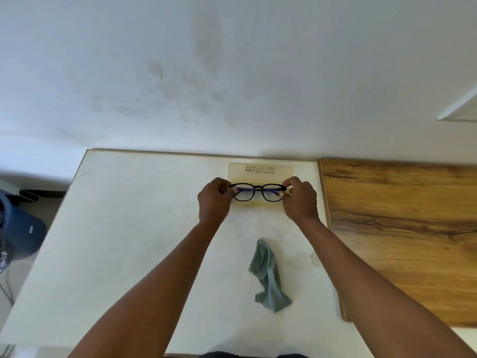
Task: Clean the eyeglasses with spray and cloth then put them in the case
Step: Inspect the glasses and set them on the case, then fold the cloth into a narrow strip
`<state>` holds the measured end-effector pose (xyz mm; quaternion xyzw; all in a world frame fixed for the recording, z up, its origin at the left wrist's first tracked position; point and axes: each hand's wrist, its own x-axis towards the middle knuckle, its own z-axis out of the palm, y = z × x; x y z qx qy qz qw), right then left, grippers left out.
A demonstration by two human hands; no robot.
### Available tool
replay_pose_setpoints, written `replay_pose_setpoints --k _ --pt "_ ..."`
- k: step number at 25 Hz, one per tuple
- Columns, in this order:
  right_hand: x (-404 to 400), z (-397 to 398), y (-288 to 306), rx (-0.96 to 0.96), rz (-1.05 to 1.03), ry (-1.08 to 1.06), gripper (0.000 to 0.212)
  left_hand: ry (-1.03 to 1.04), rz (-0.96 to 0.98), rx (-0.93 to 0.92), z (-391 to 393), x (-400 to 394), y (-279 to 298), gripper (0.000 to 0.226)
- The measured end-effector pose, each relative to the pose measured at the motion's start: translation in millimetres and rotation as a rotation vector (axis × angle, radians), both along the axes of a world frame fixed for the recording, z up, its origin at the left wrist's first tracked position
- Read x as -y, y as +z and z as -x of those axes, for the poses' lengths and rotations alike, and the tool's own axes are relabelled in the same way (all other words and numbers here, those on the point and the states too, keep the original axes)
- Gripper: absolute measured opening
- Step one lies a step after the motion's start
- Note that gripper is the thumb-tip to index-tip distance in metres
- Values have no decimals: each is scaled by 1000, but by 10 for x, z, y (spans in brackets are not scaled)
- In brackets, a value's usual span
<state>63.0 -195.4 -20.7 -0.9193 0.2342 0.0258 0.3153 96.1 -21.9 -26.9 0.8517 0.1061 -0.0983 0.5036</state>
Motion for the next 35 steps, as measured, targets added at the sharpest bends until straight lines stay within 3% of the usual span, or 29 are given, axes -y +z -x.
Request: replay_pose_setpoints --k 20,24,27,31,35 --pt "-72 76 68 97 -45 -141 24 141 58 -34 83 41 100 18" --pt "-122 162 136 195 7 -134 22 191 40 4 149 14 112 17" --pt "-202 298 184 319 35 -15 16 243 -38 52 350 23 65 21" --pt "-320 568 131 309 -28 124 17 61 -115 27 745 82 -38 39" --pt "-375 915 6 193 -76 88 25 -222 -287 29 1108 140 -143 18"
